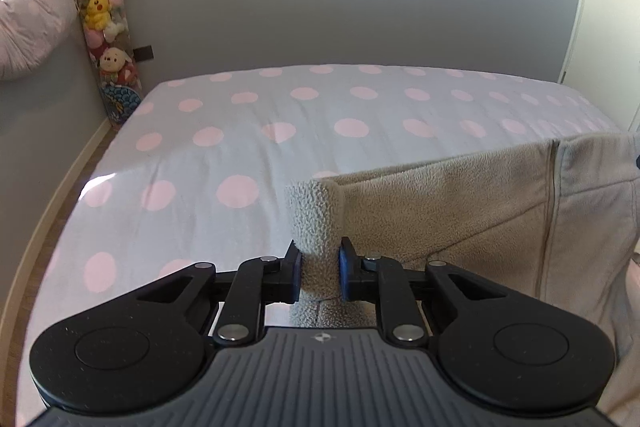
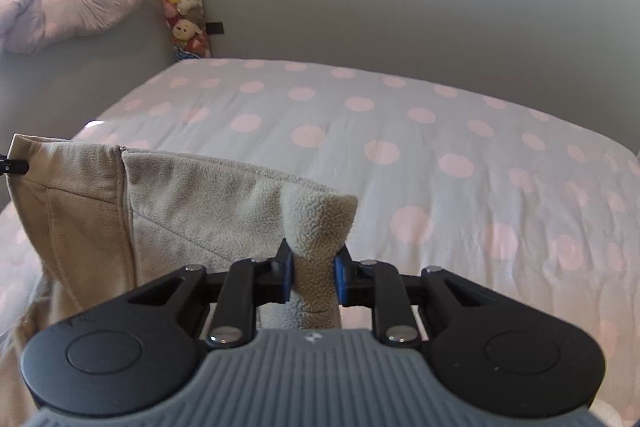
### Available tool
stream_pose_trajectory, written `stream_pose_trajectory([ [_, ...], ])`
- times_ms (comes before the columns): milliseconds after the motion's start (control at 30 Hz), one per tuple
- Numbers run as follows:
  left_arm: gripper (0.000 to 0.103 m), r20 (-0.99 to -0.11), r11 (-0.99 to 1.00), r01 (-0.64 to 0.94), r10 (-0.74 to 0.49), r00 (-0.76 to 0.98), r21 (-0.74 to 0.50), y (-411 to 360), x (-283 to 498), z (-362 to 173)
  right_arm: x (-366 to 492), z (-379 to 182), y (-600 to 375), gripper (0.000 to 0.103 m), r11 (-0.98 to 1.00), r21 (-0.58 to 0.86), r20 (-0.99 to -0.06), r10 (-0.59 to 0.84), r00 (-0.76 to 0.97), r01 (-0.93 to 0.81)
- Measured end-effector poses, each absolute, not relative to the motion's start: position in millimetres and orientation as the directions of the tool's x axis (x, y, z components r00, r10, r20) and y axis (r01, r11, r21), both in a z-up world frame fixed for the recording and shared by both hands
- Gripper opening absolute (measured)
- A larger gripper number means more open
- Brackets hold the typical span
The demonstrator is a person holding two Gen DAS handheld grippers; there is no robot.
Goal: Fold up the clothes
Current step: 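Lift the hem with both tools and fold it over toward the hood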
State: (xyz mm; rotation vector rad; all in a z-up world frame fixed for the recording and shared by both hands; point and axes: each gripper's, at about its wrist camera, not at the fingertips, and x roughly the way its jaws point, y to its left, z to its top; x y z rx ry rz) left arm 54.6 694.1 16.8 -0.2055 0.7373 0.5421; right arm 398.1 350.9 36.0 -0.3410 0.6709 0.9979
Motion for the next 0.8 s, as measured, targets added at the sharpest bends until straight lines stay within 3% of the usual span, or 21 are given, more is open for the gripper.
stream_pose_trajectory([
  [367, 0.014, -0.650, 0.873, -0.485, 0.397, 0.648, 0.049, 614, -49, 66, 284, 76, 238, 0.021, 0.424, 0.003, -0.595, 0.728, 0.340, -0.905],
  [600, 0.014, -0.674, 0.901, -0.423, 0.368, 0.641, 0.090, 568, -104, 46, 214, 51, 174, 0.021, 0.354, -0.027, -0.615, 0.732, 0.295, -0.935],
  [800, 0.014, -0.751, 0.927, -0.332, 0.343, 0.564, 0.174, 539, -122, 6, 160, 8, 152, 0.021, 0.244, -0.131, -0.697, 0.667, 0.264, -0.961],
])
